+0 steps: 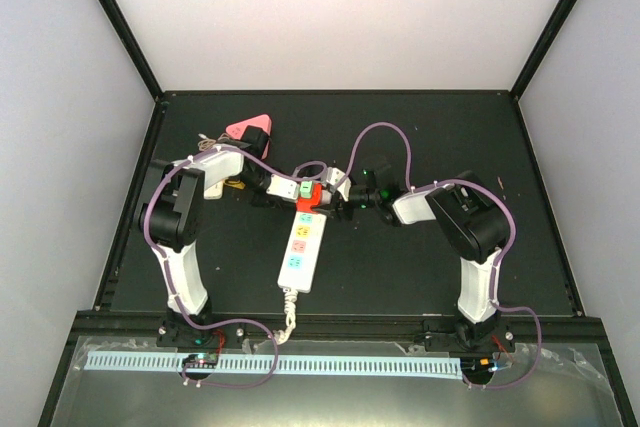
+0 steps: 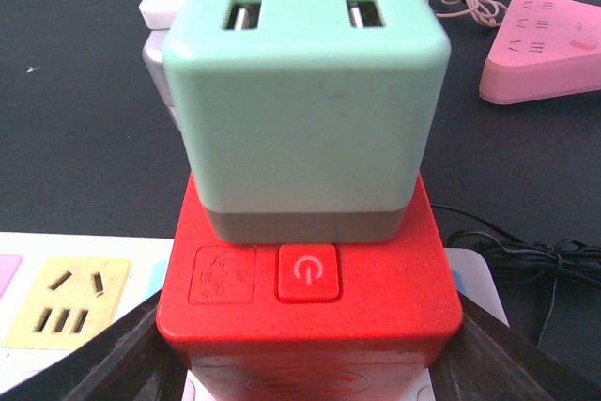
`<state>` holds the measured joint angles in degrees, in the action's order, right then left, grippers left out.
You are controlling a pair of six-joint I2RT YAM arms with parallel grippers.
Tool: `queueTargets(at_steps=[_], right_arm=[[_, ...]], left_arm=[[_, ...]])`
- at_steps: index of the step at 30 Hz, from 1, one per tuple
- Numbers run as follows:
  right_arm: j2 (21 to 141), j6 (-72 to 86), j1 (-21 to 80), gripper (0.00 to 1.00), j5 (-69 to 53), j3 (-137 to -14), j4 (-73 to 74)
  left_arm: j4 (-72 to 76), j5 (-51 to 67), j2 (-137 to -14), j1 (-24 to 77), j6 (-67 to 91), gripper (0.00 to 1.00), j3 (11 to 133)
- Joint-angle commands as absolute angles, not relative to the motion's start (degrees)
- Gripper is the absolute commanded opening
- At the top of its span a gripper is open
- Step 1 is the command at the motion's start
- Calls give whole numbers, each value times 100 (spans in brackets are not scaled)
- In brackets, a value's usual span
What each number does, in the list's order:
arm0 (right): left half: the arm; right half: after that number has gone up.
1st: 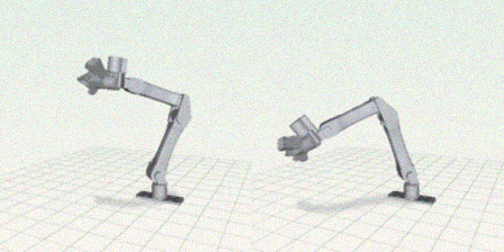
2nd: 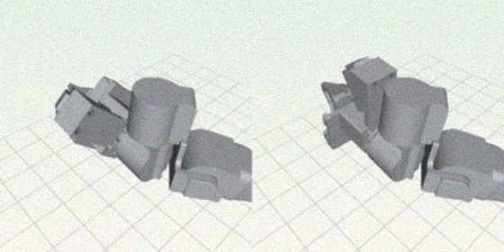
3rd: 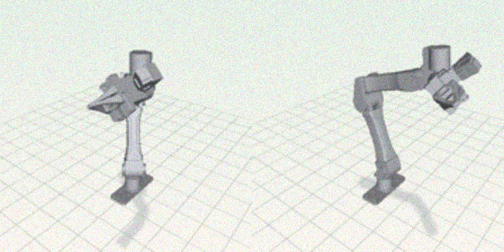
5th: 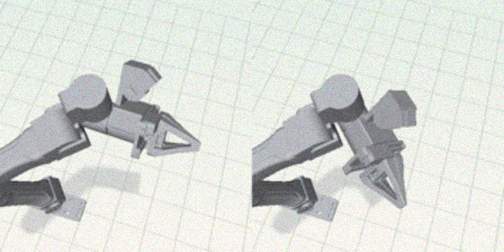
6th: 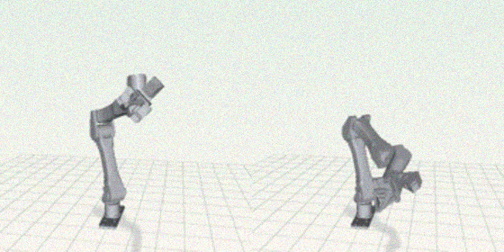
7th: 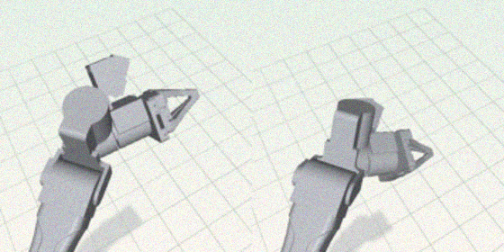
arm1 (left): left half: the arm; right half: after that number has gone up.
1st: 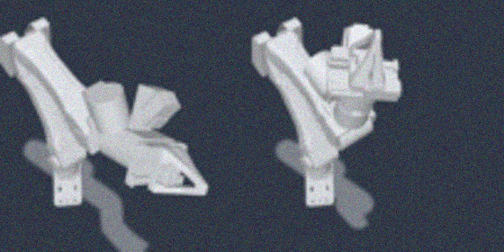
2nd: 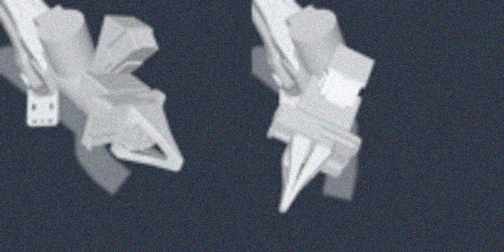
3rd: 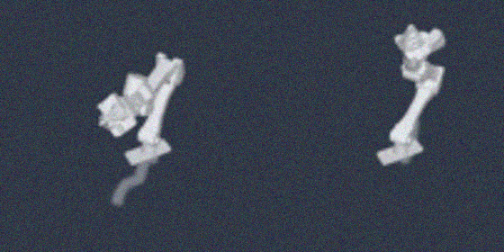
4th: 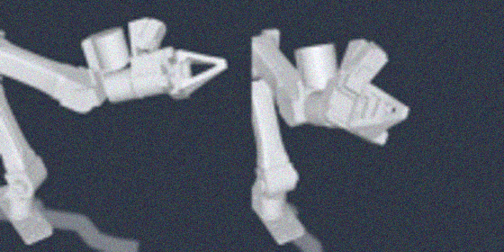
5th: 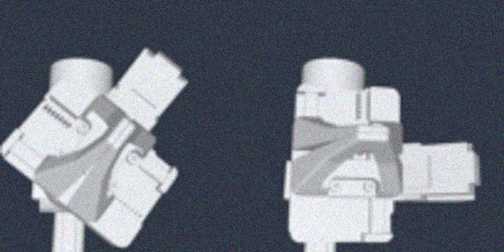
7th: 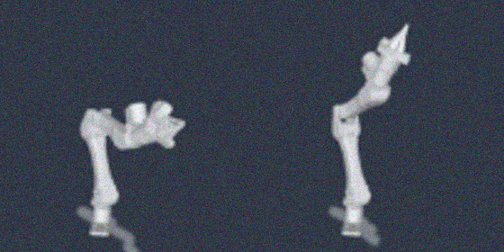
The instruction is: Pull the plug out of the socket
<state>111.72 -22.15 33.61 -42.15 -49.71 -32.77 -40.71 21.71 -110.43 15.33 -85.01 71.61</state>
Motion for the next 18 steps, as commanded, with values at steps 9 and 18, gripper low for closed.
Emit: queueTargets(at_steps=[9, 18], right_arm=[[11384, -2530, 3420, 1, -4371, -4770, -3005], [11329, -2591, 3419, 1, -4272, -4803, -2769]], left_arm=[[-4279, 2014, -11282, 1571, -8066, 29, 7519], [-4377, 1921, -11243, 1378, -8185, 23, 7488]])
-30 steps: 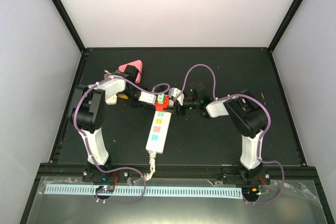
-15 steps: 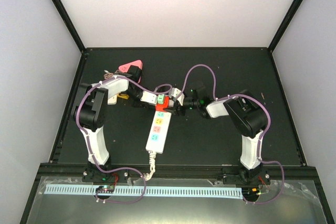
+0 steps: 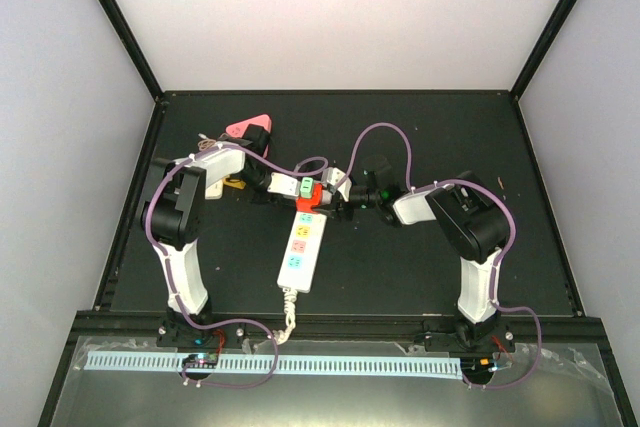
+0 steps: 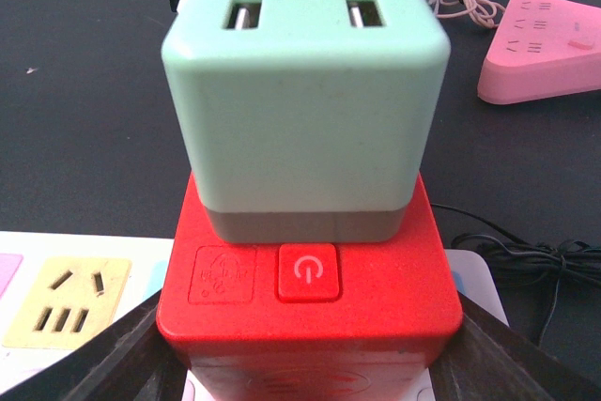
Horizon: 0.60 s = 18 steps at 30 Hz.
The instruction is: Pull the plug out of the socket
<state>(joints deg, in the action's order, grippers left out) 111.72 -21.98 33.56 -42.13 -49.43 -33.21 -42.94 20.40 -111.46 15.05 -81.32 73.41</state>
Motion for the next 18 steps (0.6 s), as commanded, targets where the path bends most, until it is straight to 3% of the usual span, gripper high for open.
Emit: queueTargets(at_steps=[1, 18], right_arm=[[11329, -2599, 3422, 1, -4258, -4807, -2740], [11294, -2630, 3423, 1, -4226, -4835, -2606]], left_arm=[[-4419, 1906, -11257, 1335, -8231, 23, 7508], [-4600, 1758, -11321, 826, -8550, 20, 7644]])
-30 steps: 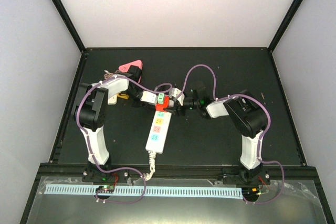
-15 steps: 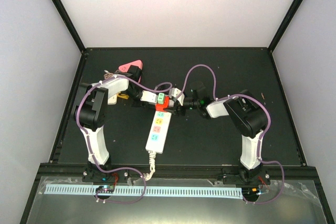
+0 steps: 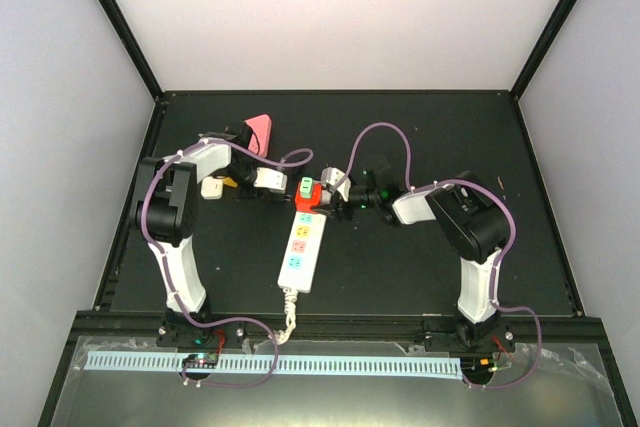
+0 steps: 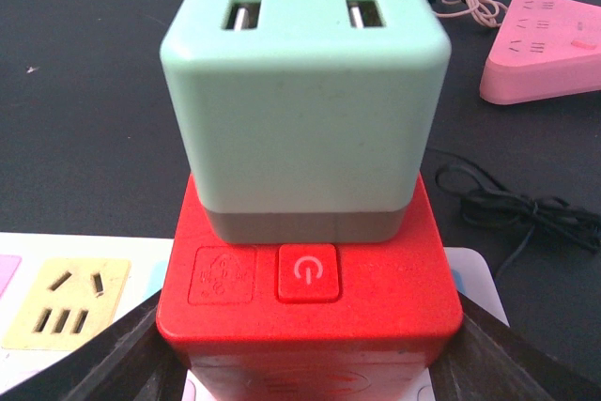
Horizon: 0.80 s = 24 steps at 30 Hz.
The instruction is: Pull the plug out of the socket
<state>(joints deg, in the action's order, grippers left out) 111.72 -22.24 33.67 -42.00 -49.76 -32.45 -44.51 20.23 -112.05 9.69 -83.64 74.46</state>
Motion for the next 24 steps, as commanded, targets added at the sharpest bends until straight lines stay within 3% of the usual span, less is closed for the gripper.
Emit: queueTargets(at_steps=[1, 24], right_arm=[[11295, -2637, 3421, 1, -4244, -4844, -2591], [11313, -2571, 3412, 1, -4218, -4868, -2602]], left_arm=[[-4617, 1753, -11293, 812, -8560, 20, 7636], [-4736, 1442, -10679, -513, -8923, 22, 7110]])
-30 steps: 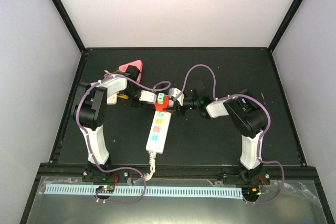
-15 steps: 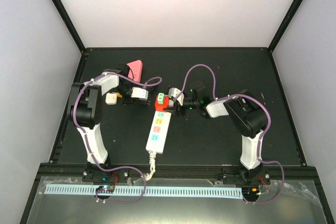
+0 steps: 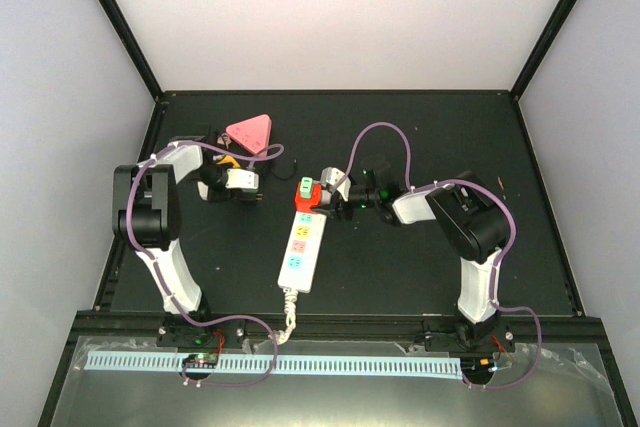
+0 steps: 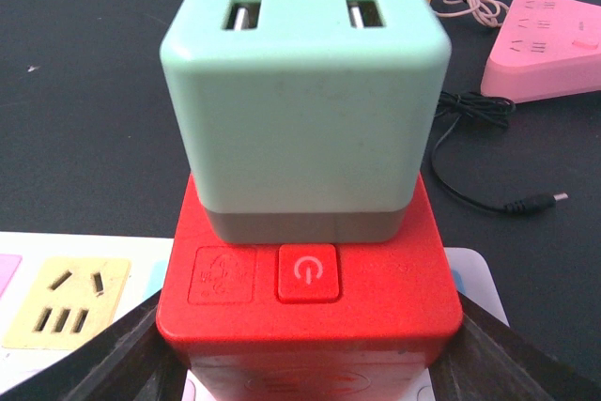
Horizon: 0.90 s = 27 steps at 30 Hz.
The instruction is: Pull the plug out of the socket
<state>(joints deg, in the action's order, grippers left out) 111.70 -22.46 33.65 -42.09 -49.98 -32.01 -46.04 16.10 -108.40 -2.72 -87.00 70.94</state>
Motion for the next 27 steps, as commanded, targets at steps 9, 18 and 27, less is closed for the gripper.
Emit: queueTargets(at_steps=[9, 18, 27], right_arm=[[11342, -2286, 3393, 1, -3999, -4898, -2741], [11355, -2302, 3393, 1, -4033, -4878, -2789], [11357, -2296, 3387, 1, -4042, -4878, -2817]], left_arm=[[-4465, 1703, -10434, -636, -8445, 47, 6935], [-4745, 2661, -9801, -525, -8147, 83, 6915], [-5111, 3878, -9477, 46, -8094, 84, 7296]])
